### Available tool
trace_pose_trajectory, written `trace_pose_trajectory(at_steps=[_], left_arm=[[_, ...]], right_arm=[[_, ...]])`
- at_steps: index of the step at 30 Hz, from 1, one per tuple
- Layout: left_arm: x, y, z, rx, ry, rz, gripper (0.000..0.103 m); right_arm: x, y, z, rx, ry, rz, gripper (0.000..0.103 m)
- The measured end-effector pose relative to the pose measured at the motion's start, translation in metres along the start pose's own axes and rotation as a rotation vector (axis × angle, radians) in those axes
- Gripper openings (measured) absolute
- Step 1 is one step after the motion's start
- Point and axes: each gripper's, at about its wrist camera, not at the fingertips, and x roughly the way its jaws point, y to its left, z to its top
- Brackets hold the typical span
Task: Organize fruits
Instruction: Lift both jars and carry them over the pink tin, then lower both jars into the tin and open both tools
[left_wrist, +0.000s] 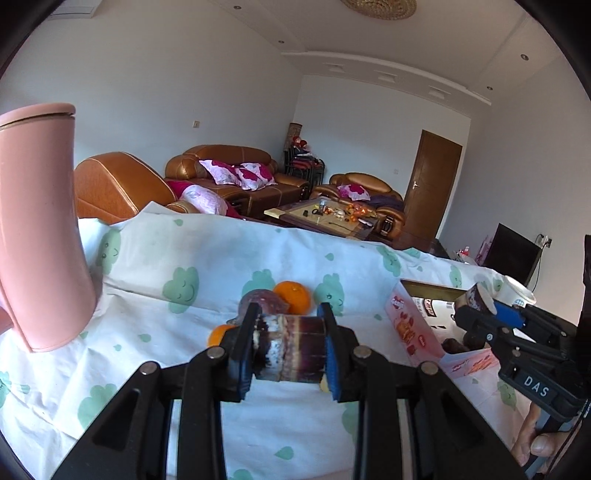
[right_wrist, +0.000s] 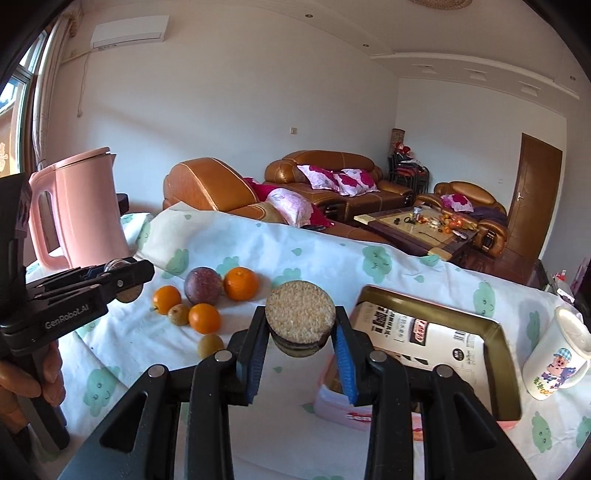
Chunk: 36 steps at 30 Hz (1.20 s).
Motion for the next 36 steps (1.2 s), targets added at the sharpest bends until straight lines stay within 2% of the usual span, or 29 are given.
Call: trace_pose_trajectory(at_steps=[14,18,20,27,34,36], left_arm=[[0.042,-0.128,-0.005,0.116,0.057,-0.138,0.032],[0.059,-0.164,-0.006,0.148,0.082,-0.155,0.032],[0.068,-0.176,-0.008,0.165,0.097,-0.141,0.032],[0.097,-0.189,-0.014,0.155,0.184,-0.083,0.032],[0.100,-0.188,-0.014,0.131,0.189,-0.072,0.033],[0.098,-0.187,-0.013,0.124,0.180,-0.071,0.038]], right_arm=[[0.001,-0.104,-0.020,0.091,0.066,-0.204,0.036],[0.007,-0.130,-0.026,0.135,0.107,-0.216,0.036],[0.012,-0.141,-0.028,0.155,0.127,-0.208,0.036],[0.026,-0.154,-0.033,0.190,0.183,-0.177,0.036],[0.032,-0.151,-0.037,0.175,0.197,-0.166,0.036],[0.032,-0.150,-0.038,0.175,0.194,-0.161,0.036]])
